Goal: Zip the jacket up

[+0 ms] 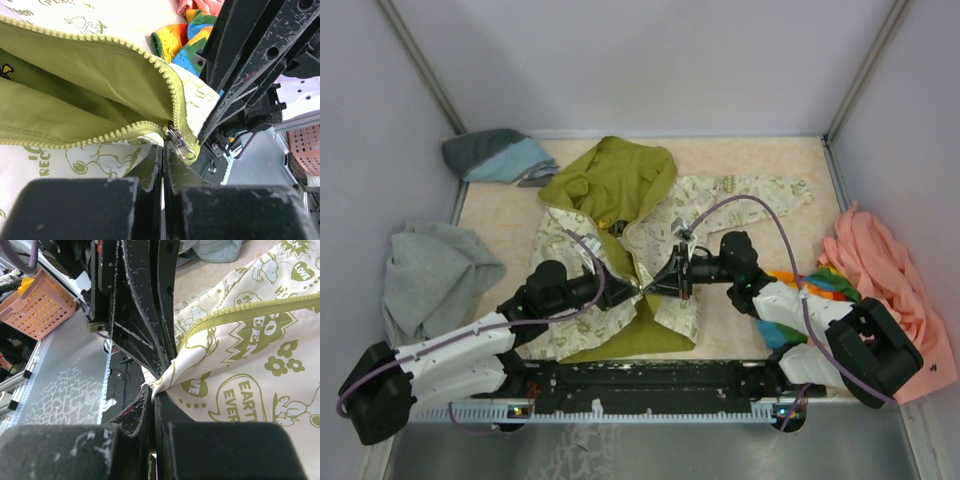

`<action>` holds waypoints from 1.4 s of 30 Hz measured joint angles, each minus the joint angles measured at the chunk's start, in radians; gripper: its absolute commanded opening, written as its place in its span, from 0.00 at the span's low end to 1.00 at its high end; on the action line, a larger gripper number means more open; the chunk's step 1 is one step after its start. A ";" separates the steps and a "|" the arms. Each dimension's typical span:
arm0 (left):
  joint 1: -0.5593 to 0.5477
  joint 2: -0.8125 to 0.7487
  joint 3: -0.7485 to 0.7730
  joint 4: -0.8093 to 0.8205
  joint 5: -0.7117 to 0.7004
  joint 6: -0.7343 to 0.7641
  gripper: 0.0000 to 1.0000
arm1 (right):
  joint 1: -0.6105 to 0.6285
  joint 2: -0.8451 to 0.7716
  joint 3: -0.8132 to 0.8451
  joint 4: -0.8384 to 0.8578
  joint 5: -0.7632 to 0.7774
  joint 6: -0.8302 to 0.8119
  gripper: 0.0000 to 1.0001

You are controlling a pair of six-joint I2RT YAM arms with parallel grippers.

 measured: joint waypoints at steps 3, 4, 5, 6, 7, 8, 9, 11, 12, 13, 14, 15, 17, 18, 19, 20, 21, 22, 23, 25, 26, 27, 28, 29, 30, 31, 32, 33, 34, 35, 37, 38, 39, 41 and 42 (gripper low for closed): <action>0.003 -0.026 -0.009 -0.010 0.010 0.004 0.00 | 0.000 0.002 0.000 -0.015 0.004 -0.011 0.00; 0.003 -0.044 -0.018 -0.013 0.011 0.005 0.00 | 0.000 0.002 0.000 -0.024 0.008 -0.018 0.00; 0.004 -0.061 -0.026 -0.014 0.013 0.006 0.00 | -0.002 0.002 0.000 -0.040 0.013 -0.027 0.00; 0.004 -0.078 -0.031 -0.018 0.016 0.009 0.00 | -0.005 0.002 0.000 -0.052 0.016 -0.035 0.00; 0.004 -0.090 -0.035 -0.021 0.019 0.011 0.00 | -0.008 0.002 0.000 -0.066 0.021 -0.043 0.00; 0.004 -0.098 -0.036 -0.020 0.026 0.013 0.00 | -0.012 0.002 0.000 -0.079 0.028 -0.050 0.00; 0.003 -0.102 -0.036 -0.016 0.037 0.016 0.00 | -0.015 0.002 0.000 -0.092 0.038 -0.058 0.00; 0.002 -0.100 -0.036 -0.010 0.058 0.021 0.00 | -0.016 0.002 0.000 -0.101 0.041 -0.066 0.00; 0.002 -0.094 -0.036 -0.008 0.068 0.023 0.00 | -0.016 0.002 0.001 -0.105 0.041 -0.069 0.00; 0.002 -0.087 -0.036 -0.006 0.074 0.024 0.00 | -0.016 0.002 0.001 -0.110 0.041 -0.071 0.00; 0.002 -0.077 -0.035 -0.005 0.080 0.025 0.00 | -0.016 0.002 0.001 -0.113 0.041 -0.072 0.00; 0.002 -0.067 -0.034 -0.003 0.087 0.025 0.00 | -0.016 0.002 0.001 -0.117 0.041 -0.074 0.00; 0.002 -0.045 -0.030 0.001 0.102 0.026 0.00 | -0.016 0.002 0.001 -0.125 0.042 -0.079 0.00; 0.002 -0.035 -0.028 0.004 0.108 0.025 0.00 | -0.016 0.002 0.001 -0.127 0.042 -0.080 0.00; 0.002 -0.023 -0.026 0.011 0.116 0.024 0.00 | -0.017 0.002 0.001 -0.127 0.043 -0.080 0.00; 0.003 -0.014 -0.024 0.016 0.124 0.023 0.00 | -0.017 0.002 0.001 -0.127 0.045 -0.080 0.00; 0.003 -0.002 -0.023 0.027 0.134 0.022 0.00 | -0.017 0.002 0.001 -0.127 0.045 -0.080 0.00; 0.003 0.011 -0.022 0.036 0.144 0.021 0.00 | -0.017 0.002 0.001 -0.127 0.046 -0.080 0.00; 0.003 0.023 -0.020 0.044 0.154 0.019 0.00 | -0.017 0.002 0.001 -0.129 0.047 -0.080 0.00; 0.004 0.047 -0.014 0.055 0.169 0.018 0.00 | -0.018 0.002 0.001 -0.134 0.050 -0.080 0.00; 0.004 0.058 -0.011 0.057 0.176 0.015 0.00 | -0.019 0.002 0.001 -0.136 0.052 -0.081 0.00; 0.004 0.069 -0.008 0.060 0.182 0.014 0.00 | -0.019 0.002 0.001 -0.140 0.054 -0.082 0.00; 0.004 0.079 -0.005 0.059 0.184 0.014 0.00 | -0.019 0.002 0.001 -0.141 0.056 -0.085 0.00; 0.005 0.089 0.000 0.053 0.185 0.014 0.00 | -0.020 0.002 0.001 -0.144 0.059 -0.086 0.00; 0.006 0.096 0.006 0.045 0.185 0.014 0.00 | -0.020 0.002 0.001 -0.148 0.061 -0.087 0.00; 0.007 0.101 0.013 0.033 0.183 0.013 0.00 | -0.022 0.002 0.001 -0.152 0.065 -0.088 0.00; 0.009 0.103 0.019 0.020 0.179 0.010 0.00 | -0.024 0.001 0.001 -0.156 0.069 -0.088 0.00; 0.010 0.103 0.023 0.007 0.173 0.004 0.00 | -0.026 0.000 0.001 -0.158 0.073 -0.088 0.00; 0.017 0.103 0.023 0.002 0.171 0.002 0.00 | -0.026 -0.005 0.001 -0.162 0.078 -0.088 0.00; 0.024 0.104 0.023 -0.002 0.171 -0.004 0.00 | -0.026 -0.011 0.001 -0.165 0.083 -0.088 0.00; 0.036 0.116 0.023 -0.002 0.178 -0.012 0.00 | -0.026 -0.029 0.001 -0.177 0.096 -0.088 0.00; 0.039 0.127 0.023 0.000 0.184 -0.015 0.00 | -0.026 -0.037 0.001 -0.178 0.099 -0.087 0.00; 0.041 0.140 0.024 0.001 0.193 -0.017 0.00 | -0.026 -0.044 0.001 -0.179 0.099 -0.088 0.00; 0.043 0.179 0.034 0.001 0.216 -0.023 0.00 | -0.026 -0.048 0.001 -0.179 0.098 -0.088 0.00; 0.043 0.194 0.039 0.002 0.224 -0.023 0.00 | -0.026 -0.048 0.001 -0.183 0.099 -0.087 0.00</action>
